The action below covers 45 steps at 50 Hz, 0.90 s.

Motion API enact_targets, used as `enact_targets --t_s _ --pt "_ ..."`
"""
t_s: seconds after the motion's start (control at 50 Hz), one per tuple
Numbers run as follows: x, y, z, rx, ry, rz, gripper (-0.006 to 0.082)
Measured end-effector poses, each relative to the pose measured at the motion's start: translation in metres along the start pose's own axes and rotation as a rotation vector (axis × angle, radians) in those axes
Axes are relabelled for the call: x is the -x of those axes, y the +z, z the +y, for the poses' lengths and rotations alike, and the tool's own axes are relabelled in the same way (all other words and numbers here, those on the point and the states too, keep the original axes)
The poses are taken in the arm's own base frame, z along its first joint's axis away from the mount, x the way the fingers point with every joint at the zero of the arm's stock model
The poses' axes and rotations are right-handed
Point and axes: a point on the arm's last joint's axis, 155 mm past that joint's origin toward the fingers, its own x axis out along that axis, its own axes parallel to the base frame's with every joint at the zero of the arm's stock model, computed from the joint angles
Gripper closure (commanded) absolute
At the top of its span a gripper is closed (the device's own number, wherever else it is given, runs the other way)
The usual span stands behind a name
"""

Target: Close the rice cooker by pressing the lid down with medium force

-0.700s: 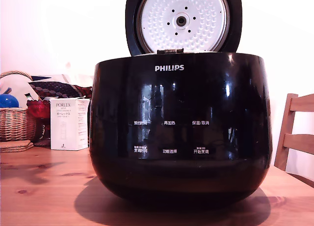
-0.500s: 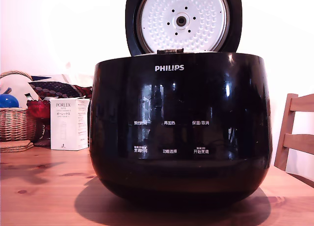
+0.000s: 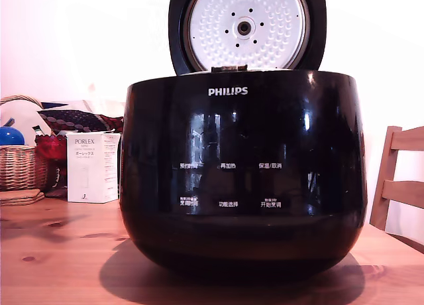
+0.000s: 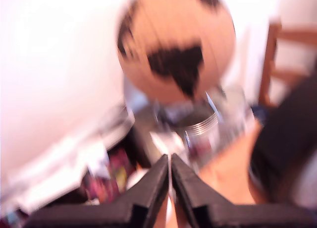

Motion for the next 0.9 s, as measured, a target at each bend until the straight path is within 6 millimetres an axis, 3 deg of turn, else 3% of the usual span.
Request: enact_targets --t_s 0.34,0.68,0.9 --pt "0.001 0.026 0.001 -0.025 -0.045 -0.114 0.0789" --pt "-0.035 0.044 0.005 -0.024 -0.12 -0.137 0.0789" --pt "-0.052 0.068 0.001 0.006 -0.197 -0.19 0.0789"
